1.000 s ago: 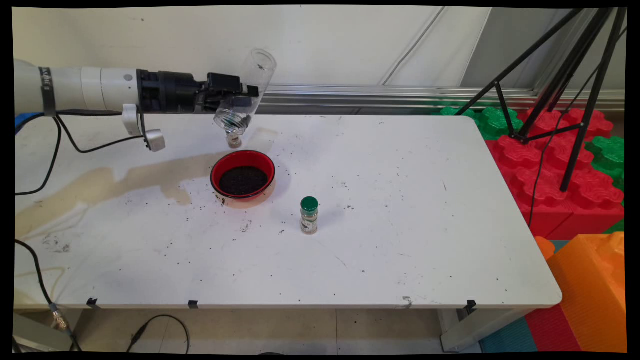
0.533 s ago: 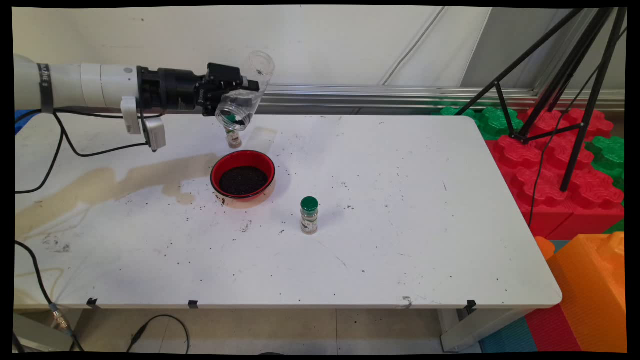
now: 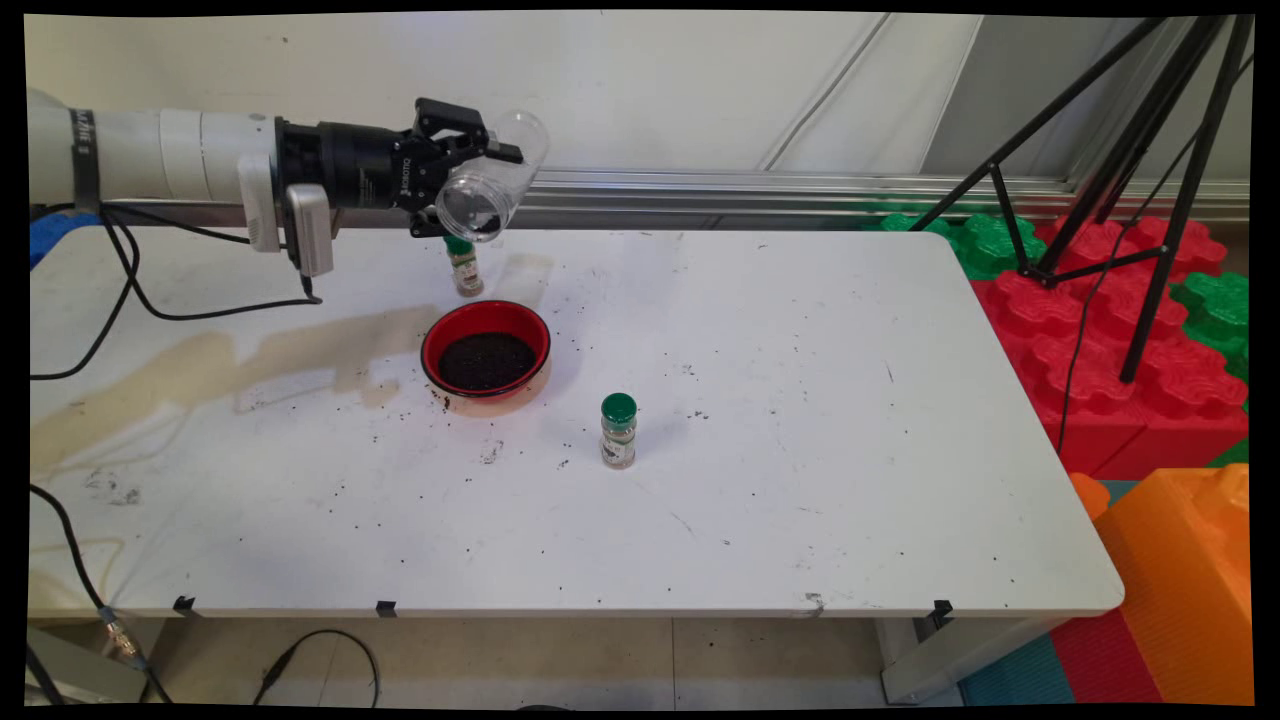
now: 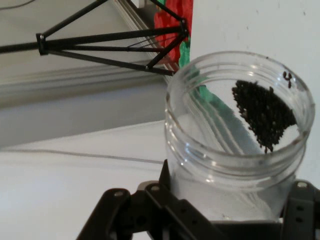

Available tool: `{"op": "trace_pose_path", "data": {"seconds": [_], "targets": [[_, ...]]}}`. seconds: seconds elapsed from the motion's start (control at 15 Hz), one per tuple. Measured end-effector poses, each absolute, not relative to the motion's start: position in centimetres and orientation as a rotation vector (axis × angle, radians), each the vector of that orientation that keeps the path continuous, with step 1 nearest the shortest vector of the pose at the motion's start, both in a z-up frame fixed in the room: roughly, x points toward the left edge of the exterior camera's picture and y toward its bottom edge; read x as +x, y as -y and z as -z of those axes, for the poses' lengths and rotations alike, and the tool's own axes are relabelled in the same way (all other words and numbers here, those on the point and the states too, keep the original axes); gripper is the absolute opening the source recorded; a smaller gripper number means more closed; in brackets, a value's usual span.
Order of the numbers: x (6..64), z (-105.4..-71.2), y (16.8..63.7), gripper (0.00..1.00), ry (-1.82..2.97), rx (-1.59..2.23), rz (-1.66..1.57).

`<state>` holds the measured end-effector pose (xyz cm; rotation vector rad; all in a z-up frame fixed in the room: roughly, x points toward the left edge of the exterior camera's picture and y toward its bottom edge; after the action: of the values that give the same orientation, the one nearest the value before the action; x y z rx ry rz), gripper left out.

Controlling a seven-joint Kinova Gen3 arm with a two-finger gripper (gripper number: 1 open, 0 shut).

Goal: Pour the black seasoning powder in the red bowl

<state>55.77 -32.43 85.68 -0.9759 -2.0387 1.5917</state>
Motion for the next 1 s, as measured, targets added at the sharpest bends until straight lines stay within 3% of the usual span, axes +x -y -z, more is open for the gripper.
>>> {"op": "trace_pose_path", "data": {"seconds": [1.0], "targets": [[54.4,-87.8,33.5,0.00,2.105,-0.296,-1.165]]}}
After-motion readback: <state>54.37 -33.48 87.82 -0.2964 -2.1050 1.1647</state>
